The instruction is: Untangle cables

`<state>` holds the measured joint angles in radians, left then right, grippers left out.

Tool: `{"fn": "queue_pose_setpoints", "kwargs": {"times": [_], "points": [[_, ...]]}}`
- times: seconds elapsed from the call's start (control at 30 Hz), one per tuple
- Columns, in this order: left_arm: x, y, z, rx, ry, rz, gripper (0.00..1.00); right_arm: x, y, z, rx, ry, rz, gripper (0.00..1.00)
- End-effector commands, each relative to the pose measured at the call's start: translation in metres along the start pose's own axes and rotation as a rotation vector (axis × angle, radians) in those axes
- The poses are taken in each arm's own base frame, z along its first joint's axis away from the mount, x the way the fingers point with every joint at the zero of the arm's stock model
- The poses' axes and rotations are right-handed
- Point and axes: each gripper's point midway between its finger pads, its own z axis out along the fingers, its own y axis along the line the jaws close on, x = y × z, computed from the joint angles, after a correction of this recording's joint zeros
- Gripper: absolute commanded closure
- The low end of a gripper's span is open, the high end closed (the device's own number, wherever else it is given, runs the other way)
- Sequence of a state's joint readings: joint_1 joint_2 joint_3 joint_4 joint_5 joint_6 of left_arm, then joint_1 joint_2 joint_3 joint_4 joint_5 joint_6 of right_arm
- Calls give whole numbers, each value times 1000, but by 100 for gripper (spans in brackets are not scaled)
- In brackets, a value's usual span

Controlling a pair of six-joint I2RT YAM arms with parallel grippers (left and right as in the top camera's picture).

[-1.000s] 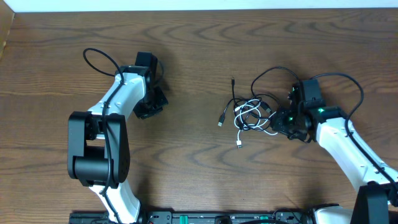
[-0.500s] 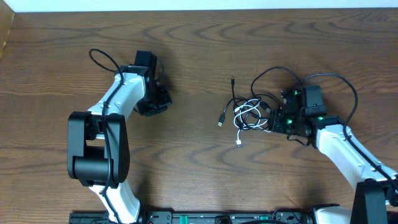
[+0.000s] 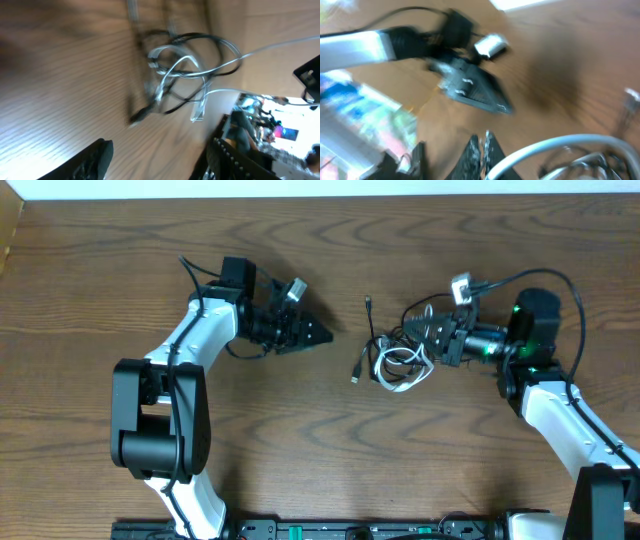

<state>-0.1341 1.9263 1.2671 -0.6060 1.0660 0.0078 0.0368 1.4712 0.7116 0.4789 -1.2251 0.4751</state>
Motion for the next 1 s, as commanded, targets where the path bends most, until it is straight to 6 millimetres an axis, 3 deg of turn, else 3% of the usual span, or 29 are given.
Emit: {"fn": "queue_pose_setpoints", "kwargs": {"times": [0.0,0.17,0.27,0.47,0.73,0.97], "points": [[1,-24,8,107,14,53,35,-8,34,-3,-146,40,95,99],[-2,-31,22,91,16,101,35,-48,61,-4,-169,-96,-9,99],[-4,-21,32,-5,12,86,35,-71,72,-8,-173,-204,-37,99],[0,-2,43,-165,21,91,35,-96,65,-14,-124,-348,-10,99],[-1,18,43,-315,12,105,34,-102,58,-16,-95,-392,17,99],[-1,18,43,-315,12,105,33,-85,27,-8,-9,-330,121,99]]}}
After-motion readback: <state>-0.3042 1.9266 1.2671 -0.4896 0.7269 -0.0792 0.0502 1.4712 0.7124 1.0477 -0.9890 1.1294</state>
